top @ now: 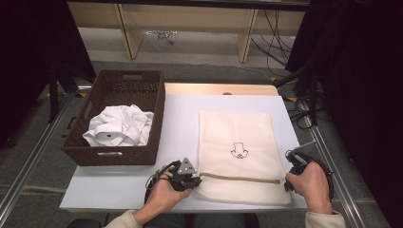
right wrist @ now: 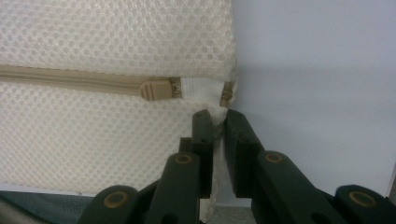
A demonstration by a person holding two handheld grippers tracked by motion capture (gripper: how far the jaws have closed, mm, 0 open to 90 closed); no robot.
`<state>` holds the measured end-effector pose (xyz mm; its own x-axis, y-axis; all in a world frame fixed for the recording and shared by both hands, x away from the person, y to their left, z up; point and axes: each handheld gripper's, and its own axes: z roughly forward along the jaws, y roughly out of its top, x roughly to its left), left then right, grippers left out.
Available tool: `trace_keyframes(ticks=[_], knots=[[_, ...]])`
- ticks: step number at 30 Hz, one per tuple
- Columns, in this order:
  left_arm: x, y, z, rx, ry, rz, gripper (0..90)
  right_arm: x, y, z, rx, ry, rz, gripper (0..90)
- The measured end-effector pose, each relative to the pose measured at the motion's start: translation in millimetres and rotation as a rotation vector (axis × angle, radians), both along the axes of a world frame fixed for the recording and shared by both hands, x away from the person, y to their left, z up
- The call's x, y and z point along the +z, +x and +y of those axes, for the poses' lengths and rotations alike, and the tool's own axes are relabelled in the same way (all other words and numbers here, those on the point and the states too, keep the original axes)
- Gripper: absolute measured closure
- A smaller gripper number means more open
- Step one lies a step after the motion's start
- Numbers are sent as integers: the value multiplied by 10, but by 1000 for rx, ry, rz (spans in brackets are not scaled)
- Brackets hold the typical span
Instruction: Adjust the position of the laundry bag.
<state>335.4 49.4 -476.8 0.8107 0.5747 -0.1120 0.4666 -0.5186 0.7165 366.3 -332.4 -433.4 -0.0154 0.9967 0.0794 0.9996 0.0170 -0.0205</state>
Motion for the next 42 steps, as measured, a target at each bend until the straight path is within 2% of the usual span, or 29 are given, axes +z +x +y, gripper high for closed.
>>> trace_keyframes(ticks=[2,3,4,7,9,10,11,14,15,16,17,19,20,22,24,25,26,27,28,29,30,32,34,35,36,38,39,40,42], knots=[[25,1,31,9,-12,-2,865,21,0,23,1,1,-7,839],[34,11,47,5,-5,-5,865,29,10,62,-42,9,-7,839],[40,3,54,19,-17,-3,865,14,1,27,24,-6,-16,839],[57,28,121,20,0,-14,865,9,17,104,-2,7,-24,839],[60,19,149,34,-11,0,865,3,22,108,39,7,-27,839],[57,31,166,33,-7,-8,865,20,24,163,0,3,-13,839],[60,24,183,45,-4,-2,865,9,31,140,41,11,-32,839],[56,27,218,51,-8,1,864,9,43,196,29,13,-38,838],[62,18,241,61,-6,3,864,-7,42,260,8,23,-65,839],[55,30,284,65,-8,5,864,31,58,287,10,31,-19,838],[57,29,307,75,-2,3,864,13,54,283,42,32,-38,839],[52,32,344,83,-14,3,864,22,72,344,40,28,-24,839],[49,39,363,89,-2,0,864,25,85,374,30,42,-32,839],[49,36,392,101,-5,4,864,4,86,408,54,36,-52,838],[43,50,430,106,5,4,863,26,109,446,59,25,-18,838],[38,58,450,115,11,2,863,20,116,459,71,28,-31,838],[34,63,463,118,14,3,862,12,121,506,38,42,-54,838],[34,63,463,118,14,3,862,12,121,506,38,42,-54,838],[22,72,485,127,14,7,861,27,144,521,71,30,-29,838],[7,83,492,130,8,11,860,24,149,548,43,42,-38,837],[8,83,497,125,10,12,860,22,164,526,94,32,-35,837],[6,91,504,122,24,3,858,19,167,552,64,41,-39,837],[-13,102,499,135,23,7,856,19,179,572,63,37,-32,835],[-20,119,505,128,30,1,855,22,189,555,88,42,-25,835],[-29,121,502,142,34,9,854,18,186,579,56,43,-39,835],[-38,138,503,136,36,0,852,21,197,567,74,30,-29,834],[-45,148,497,143,41,-1,851,-2,217,571,71,31,-44,833],[-45,148,497,143,41,-1,850,-17,242,552,106,38,-67,833],[-61,162,495,153,37,9,848,-27,251,570,89,28,-45,832]])
